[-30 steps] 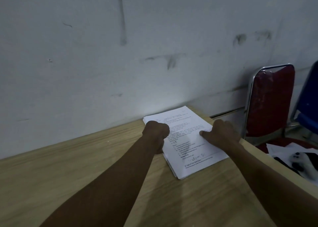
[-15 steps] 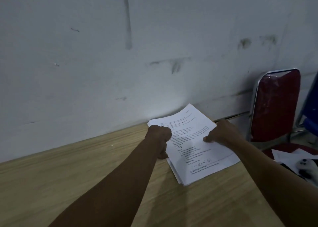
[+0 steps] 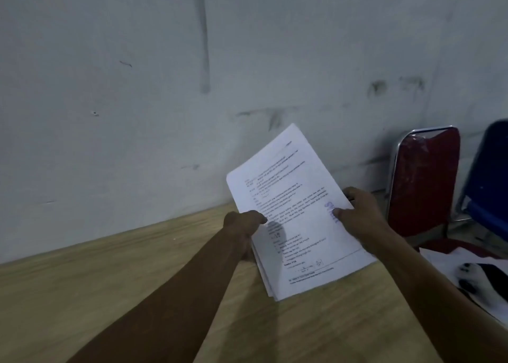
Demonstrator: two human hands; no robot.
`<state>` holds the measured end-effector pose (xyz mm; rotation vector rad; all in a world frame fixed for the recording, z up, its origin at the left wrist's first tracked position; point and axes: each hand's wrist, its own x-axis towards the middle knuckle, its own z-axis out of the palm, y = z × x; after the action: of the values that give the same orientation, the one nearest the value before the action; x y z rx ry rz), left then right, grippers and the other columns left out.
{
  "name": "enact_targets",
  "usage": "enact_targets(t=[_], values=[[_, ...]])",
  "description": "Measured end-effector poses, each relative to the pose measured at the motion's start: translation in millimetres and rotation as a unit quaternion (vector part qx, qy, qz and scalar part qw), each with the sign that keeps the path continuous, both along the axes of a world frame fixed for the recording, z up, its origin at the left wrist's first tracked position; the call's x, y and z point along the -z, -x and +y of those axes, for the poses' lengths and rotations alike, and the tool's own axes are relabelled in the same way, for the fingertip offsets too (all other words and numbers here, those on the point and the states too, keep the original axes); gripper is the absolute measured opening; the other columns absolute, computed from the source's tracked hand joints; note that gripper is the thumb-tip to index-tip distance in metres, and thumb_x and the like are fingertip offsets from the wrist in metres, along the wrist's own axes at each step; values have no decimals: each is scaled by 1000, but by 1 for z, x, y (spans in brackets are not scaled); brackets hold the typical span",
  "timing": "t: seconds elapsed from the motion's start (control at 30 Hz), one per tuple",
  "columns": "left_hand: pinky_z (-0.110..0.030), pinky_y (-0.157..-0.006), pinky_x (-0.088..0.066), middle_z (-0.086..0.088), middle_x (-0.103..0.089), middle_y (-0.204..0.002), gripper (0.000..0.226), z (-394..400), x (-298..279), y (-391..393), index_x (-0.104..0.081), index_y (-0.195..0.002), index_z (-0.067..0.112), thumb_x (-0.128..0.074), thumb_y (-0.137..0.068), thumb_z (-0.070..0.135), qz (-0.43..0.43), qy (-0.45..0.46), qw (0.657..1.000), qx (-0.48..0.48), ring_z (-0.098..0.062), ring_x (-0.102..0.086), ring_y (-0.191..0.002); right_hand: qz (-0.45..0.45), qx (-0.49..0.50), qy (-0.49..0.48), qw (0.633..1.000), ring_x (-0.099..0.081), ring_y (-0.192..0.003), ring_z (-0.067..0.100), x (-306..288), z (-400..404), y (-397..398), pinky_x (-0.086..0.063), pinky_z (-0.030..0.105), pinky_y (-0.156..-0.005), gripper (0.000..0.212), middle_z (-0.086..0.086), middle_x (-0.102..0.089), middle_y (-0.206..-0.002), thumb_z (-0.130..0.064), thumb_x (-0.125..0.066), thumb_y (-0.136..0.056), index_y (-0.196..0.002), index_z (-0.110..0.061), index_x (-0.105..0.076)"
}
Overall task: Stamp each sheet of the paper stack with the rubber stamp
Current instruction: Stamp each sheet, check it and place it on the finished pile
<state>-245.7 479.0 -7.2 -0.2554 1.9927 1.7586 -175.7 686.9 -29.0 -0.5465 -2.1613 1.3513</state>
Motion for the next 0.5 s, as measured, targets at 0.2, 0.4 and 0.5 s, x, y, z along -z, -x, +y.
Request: enact_targets(t=[0.2,0.4,0.5], values=[[-27,-57,-51,-10,-69,-88,24,-10,-16,-10,-67,-110,-3,-64,-86,0,78,-159,984,-21,-23,-64,-72,126,-27,85,988,-62,-78,11,-21,-19,-37,-49,22,-62,15,0,-66,-91,4,-61,-91,-98,-9,-58],[-27,-61,-52,-7,-71,-81,14,-7,-43,-33,-67,-84,9,-58,-88,0,255,-185,948,-34,-22,-66,-70,197,-8,79,977,-63,-85,10,-24,-28,-46,-52,18,-71,23,1,-66,-97,7,-57,-92,-109,-9,-56],[-21,-50,-50,-1,-72,-77,22,-5,-39,-43,-68,-80,13,-55,-88,-3,261,-207,942,-35,-14,-66,-62,202,-10,85,976,-63,-89,15,-13,-29,-46,-52,29,-81,29,4,-66,-100,10,-55,-91,-109,-13,-54]])
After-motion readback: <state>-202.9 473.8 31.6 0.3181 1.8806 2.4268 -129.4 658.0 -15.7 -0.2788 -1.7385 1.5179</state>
